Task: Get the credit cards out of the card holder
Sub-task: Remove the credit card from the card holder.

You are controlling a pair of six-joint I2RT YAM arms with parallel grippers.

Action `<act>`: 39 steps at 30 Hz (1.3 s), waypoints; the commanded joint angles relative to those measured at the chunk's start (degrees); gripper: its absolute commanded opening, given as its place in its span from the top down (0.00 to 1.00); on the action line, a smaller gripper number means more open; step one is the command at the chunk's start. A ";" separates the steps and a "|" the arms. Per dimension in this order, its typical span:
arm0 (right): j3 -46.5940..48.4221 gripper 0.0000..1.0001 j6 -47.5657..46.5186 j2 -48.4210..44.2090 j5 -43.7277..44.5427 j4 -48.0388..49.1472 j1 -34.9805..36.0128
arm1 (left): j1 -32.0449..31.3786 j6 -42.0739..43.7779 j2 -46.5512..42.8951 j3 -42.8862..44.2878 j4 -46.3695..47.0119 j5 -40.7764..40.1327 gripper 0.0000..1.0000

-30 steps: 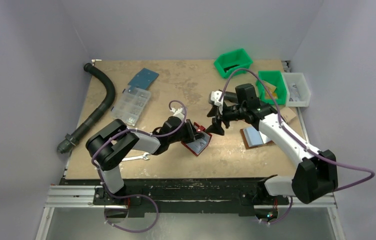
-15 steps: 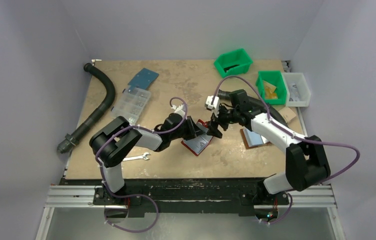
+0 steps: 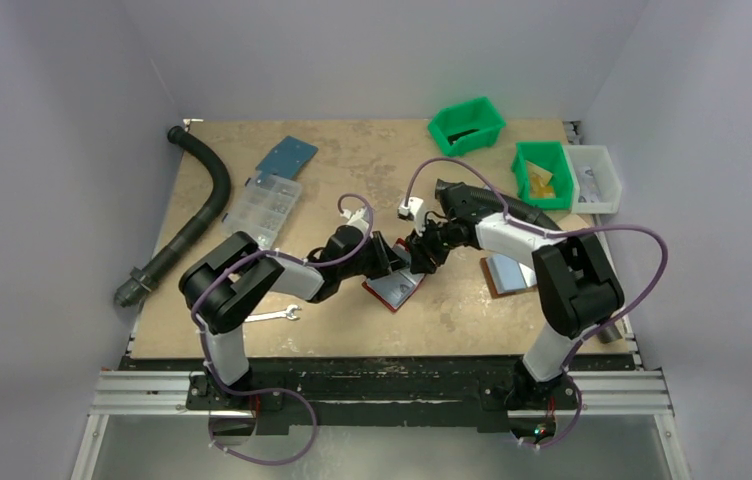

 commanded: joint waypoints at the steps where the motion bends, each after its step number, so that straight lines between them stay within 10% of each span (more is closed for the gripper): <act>1: 3.96 0.62 3.48 1.56 -1.55 -1.54 0.11 | 0.55 1.25 -4.63 -1.22 1.40 -1.01 0.85; 8: 3.50 1.00 10.53 1.31 -8.00 0.77 -1.27 | 0.54 5.22 -18.31 -6.97 -7.81 -7.56 0.80; 19: -16.07 0.97 54.96 0.39 -17.61 36.92 -9.37 | 0.47 -1.88 -39.35 -24.33 -8.14 -10.33 0.58; 30: -5.14 0.60 36.27 -1.25 -8.44 20.05 -9.48 | -0.13 -3.39 -30.16 -21.86 0.72 -8.51 0.56; 39: -2.78 0.55 22.30 -8.01 1.17 16.40 -8.97 | -1.97 -4.11 -22.29 -17.48 3.25 -8.09 0.62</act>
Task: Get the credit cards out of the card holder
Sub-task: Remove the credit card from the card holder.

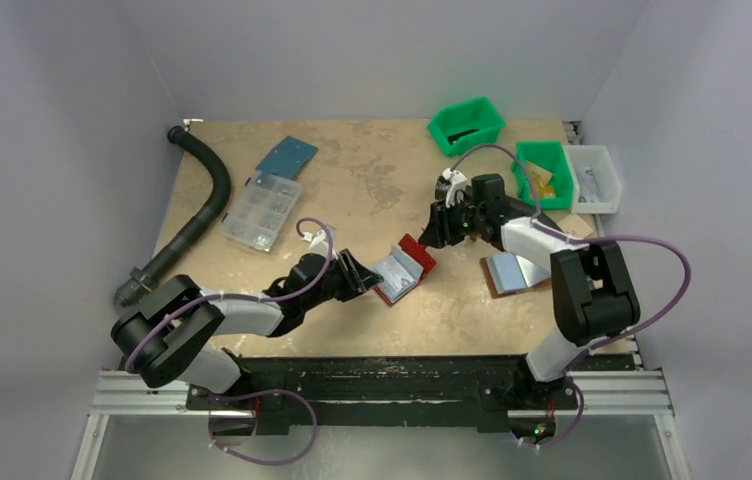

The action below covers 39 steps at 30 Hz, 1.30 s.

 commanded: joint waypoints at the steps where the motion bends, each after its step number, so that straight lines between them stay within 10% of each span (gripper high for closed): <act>1: 2.02 0.55 -11.59 -7.76 5.49 -2.04 0.92 | -1.51 -0.34 1.62 3.79 3.62 -0.06 0.63; 5: 4.19 0.55 -22.76 -15.15 6.54 -7.11 5.40 | -2.76 1.40 2.96 7.37 -2.75 -1.97 0.63; 12: 8.77 0.73 -42.48 -15.15 -20.62 -27.43 13.08 | -3.01 4.35 7.74 12.64 -5.81 -1.50 0.68; 21: 7.97 1.00 -40.56 -8.96 -11.49 -25.31 16.44 | -2.96 3.32 3.75 8.58 -6.50 -7.25 0.69; 39: 6.31 0.91 -23.96 -2.42 21.06 -9.05 21.00 | -2.92 2.26 -5.04 -1.04 -1.73 -9.31 0.67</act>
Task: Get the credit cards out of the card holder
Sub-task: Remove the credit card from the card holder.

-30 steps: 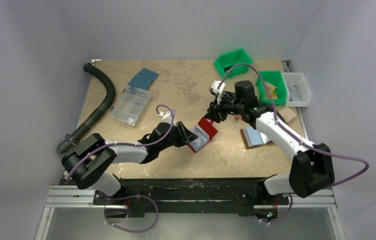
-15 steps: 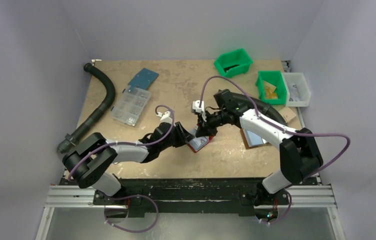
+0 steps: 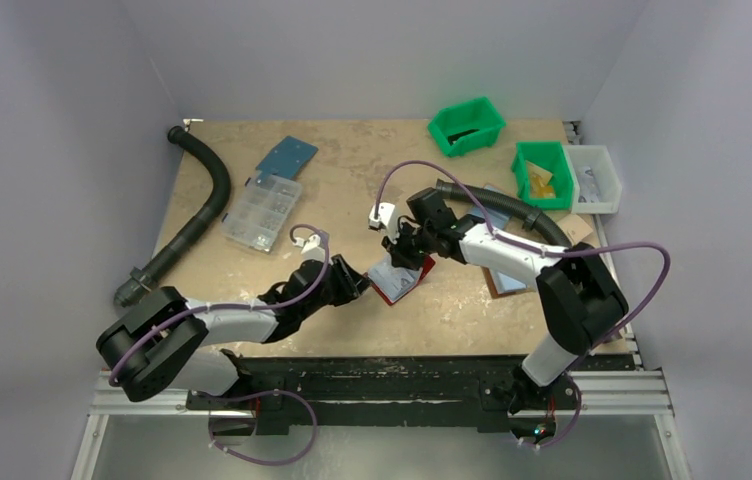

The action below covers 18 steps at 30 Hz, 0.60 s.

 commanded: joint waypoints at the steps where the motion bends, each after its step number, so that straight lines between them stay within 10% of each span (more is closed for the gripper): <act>1: -0.44 0.88 6.20 -0.57 8.44 7.00 -1.06 | -0.10 -0.24 0.30 -0.76 8.08 1.44 0.67; 18: 4.01 0.71 10.99 9.78 -12.59 -0.90 -10.67 | -0.14 -2.68 9.28 1.70 17.30 6.10 0.62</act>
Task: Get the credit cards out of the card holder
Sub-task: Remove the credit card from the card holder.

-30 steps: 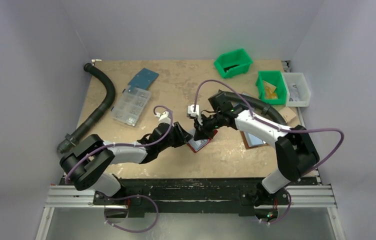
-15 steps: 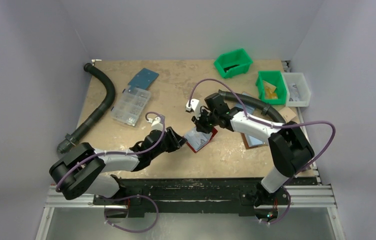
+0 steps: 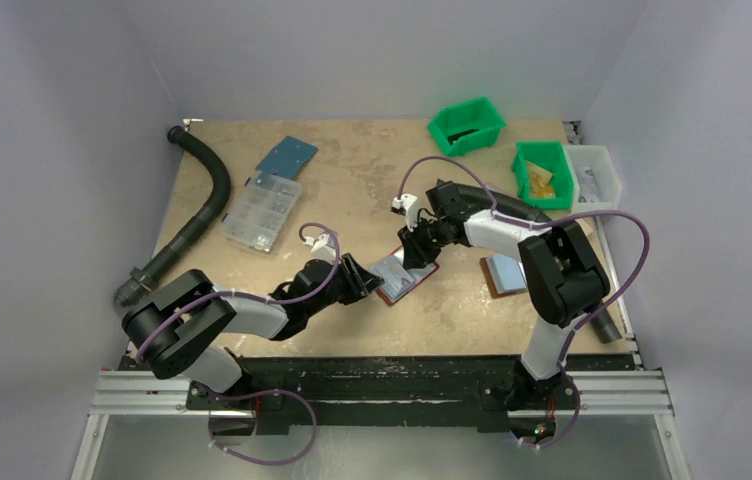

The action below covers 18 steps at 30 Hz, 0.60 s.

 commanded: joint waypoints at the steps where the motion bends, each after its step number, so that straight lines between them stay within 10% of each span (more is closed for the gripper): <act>1: 2.81 0.71 2.34 1.26 -8.87 -1.61 -1.71 | -0.11 -1.00 1.26 2.17 4.55 1.02 0.62; 18: 4.41 0.81 3.84 6.62 -12.03 -3.99 -3.23 | -0.11 -3.02 2.97 3.22 7.44 0.56 0.64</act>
